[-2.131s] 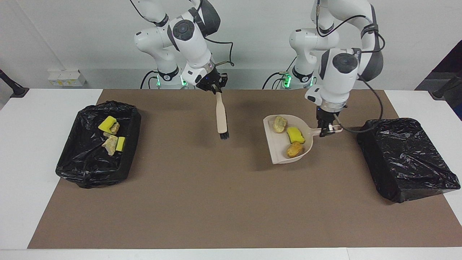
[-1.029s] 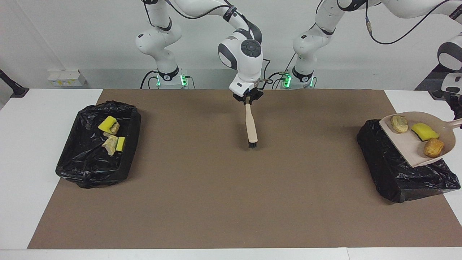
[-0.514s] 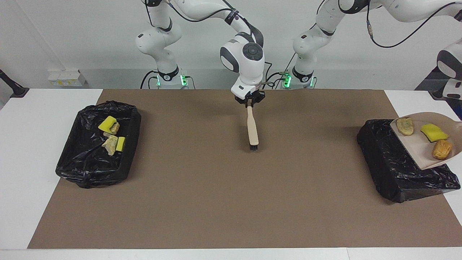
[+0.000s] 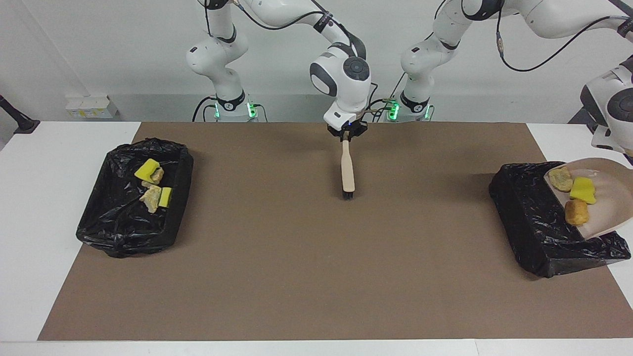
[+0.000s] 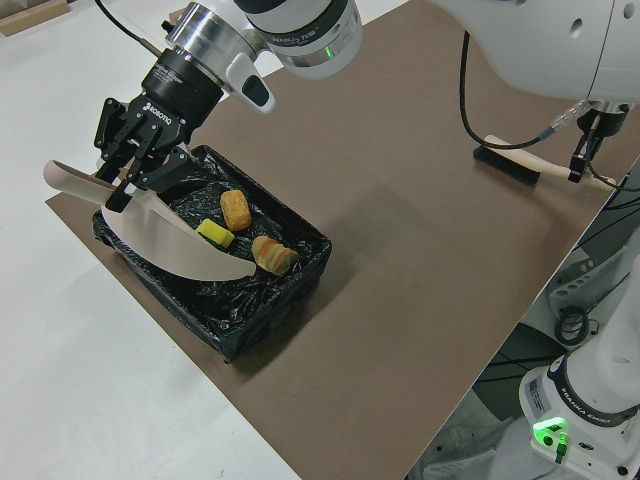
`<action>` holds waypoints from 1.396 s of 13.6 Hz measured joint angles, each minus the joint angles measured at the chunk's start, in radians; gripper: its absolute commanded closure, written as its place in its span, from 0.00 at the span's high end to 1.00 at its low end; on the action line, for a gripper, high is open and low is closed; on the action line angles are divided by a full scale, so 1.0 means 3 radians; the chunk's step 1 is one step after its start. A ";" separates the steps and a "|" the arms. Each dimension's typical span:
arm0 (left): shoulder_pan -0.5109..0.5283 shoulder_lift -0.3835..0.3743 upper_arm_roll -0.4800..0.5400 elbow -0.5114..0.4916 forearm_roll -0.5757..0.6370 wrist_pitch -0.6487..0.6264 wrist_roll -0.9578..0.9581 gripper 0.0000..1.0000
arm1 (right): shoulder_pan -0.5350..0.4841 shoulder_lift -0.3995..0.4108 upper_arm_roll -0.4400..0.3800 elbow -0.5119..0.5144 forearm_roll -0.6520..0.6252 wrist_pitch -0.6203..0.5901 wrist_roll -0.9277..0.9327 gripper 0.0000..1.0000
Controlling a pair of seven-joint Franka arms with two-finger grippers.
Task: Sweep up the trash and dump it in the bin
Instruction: 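Tip the dustpan over the bin with the left gripper, then bring the empty dustpan back with the left gripper while the right gripper withdraws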
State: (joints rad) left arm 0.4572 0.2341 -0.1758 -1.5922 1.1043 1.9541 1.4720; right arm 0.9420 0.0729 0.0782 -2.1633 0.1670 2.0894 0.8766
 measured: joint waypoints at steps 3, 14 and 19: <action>-0.0002 -0.0211 -0.0009 0.0000 -0.0024 -0.0095 0.0029 0.00 | -0.0015 -0.0084 -0.0008 -0.0109 0.0000 0.0041 0.0000 0.19; -0.0867 -0.0268 -0.0076 -0.0280 -0.1868 -0.0480 -0.0485 0.00 | -0.0946 -0.0282 -0.0054 0.0560 -0.0009 -0.0791 -0.0716 1.00; -0.1583 -0.0242 -0.0093 -0.0744 -0.2410 -0.0481 -0.2487 0.00 | -0.1744 -0.0291 -0.0094 0.0867 -0.0166 -0.1080 -0.1670 1.00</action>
State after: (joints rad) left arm -0.0177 0.1616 -0.2036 -1.8153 0.3814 1.8100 0.7260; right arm 0.4188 -0.0143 0.0502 -1.9032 0.1173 1.7654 0.3758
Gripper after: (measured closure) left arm 0.687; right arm 0.000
